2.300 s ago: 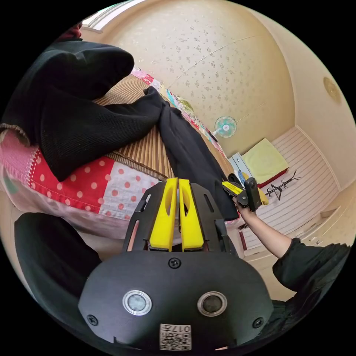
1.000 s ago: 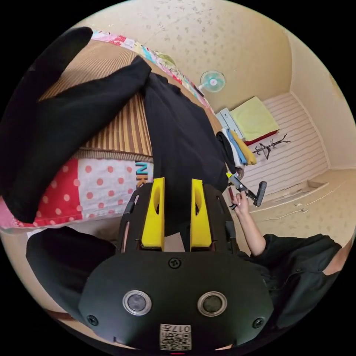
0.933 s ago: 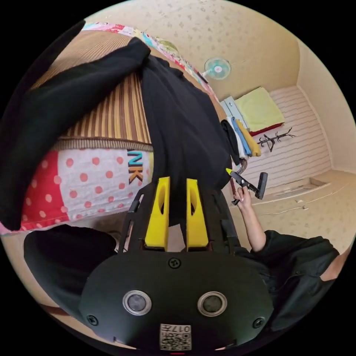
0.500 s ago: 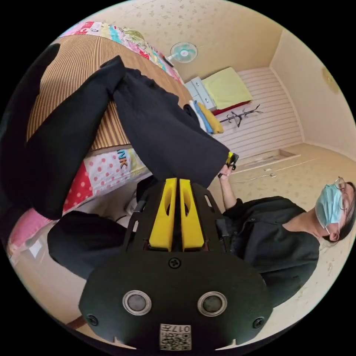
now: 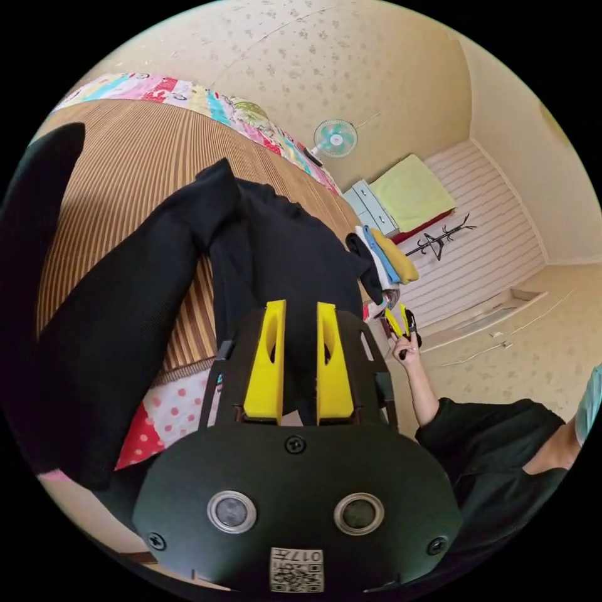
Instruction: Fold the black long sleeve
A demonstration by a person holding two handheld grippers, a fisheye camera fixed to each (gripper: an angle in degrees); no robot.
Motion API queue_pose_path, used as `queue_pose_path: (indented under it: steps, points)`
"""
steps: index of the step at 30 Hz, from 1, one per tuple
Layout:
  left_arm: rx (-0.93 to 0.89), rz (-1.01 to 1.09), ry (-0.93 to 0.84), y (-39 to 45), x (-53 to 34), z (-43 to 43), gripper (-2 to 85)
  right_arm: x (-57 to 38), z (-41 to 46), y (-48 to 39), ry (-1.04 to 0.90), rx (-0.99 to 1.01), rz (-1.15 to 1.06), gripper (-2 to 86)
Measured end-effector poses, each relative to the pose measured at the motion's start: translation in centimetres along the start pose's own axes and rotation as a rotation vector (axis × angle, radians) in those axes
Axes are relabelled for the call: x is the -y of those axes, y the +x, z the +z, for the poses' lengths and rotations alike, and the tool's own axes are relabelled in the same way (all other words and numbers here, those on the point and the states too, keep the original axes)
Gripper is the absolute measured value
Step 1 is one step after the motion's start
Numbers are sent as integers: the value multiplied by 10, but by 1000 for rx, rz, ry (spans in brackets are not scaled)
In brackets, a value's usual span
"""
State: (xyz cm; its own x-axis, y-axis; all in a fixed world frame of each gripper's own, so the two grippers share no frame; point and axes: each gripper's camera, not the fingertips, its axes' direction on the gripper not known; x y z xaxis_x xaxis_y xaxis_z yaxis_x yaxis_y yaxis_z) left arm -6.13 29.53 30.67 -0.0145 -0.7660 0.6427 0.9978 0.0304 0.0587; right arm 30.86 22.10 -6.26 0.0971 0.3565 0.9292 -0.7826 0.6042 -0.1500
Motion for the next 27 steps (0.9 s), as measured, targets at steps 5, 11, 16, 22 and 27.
queue_pose_path:
  steps: [5,11,16,22,27]
  points:
    - [236,105,-5,-30,14,74,8,49,39,7,152,40,214,123]
    - [4,13,81,-76,-6,56,-8,112,97,29,195,-48,362,129]
    - [-23,8,92,-87,-12,54,-10,130,122,-10,412,-295,365,70]
    - [-13,20,110,-93,-18,52,-10,39,296,-247,444,-884,-757,35]
    - [-23,20,114,-98,-22,50,-10,-126,492,-200,-210,-836,-1339,31]
